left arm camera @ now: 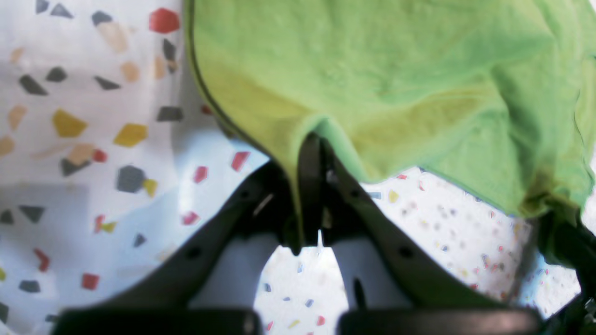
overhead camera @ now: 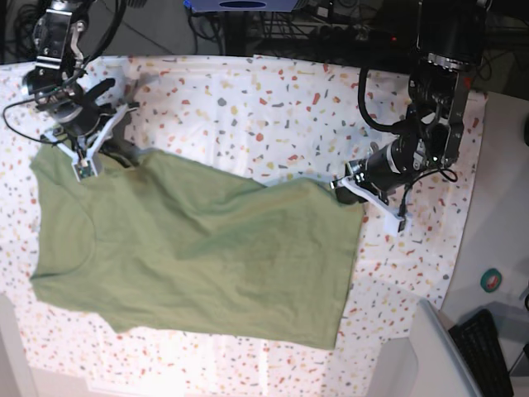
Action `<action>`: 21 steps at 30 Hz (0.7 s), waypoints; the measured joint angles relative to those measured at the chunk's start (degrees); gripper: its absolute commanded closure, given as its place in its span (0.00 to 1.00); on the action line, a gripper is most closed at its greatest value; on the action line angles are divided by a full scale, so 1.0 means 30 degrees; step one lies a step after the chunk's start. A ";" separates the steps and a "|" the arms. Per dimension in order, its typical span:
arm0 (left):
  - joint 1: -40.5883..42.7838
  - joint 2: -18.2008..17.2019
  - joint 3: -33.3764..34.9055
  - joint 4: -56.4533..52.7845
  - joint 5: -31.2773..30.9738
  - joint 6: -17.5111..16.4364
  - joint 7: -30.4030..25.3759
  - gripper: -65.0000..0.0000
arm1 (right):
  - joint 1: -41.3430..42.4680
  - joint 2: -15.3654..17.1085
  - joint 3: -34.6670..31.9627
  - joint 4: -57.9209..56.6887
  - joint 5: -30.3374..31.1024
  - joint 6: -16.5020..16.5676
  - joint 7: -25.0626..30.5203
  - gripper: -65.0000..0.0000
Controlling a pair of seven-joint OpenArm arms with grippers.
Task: Layout the t-shirt on the table in an organized manner, then fold the t-shirt properly
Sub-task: 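Swing the lifted shirt away and lay it flat on the table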
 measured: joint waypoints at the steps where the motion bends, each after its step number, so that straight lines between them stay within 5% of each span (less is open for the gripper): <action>1: 0.0131 -0.0029 0.0007 0.0619 -0.0051 0.0058 0.0044 1.00 | -0.0255 -0.0015 0.0000 0.0634 0.0095 0.0007 0.0066 1.00; 9: 0.3249 -0.2047 -0.0175 0.6972 -0.0022 -0.0058 -0.0270 1.00 | -0.4014 -0.0896 0.2652 0.6076 0.0124 0.0066 0.0102 1.00; 13: 0.6528 -0.2106 -0.2149 0.8342 -0.0029 -0.0073 0.0051 1.00 | -0.4991 -0.1472 0.3847 0.6594 0.0386 0.0248 -0.0015 1.00; 21: 0.9690 -0.0219 -0.3730 0.9078 -0.0073 -0.2820 -0.0109 1.00 | -0.5523 -0.1355 0.7672 0.6674 0.8189 0.0146 0.0080 1.00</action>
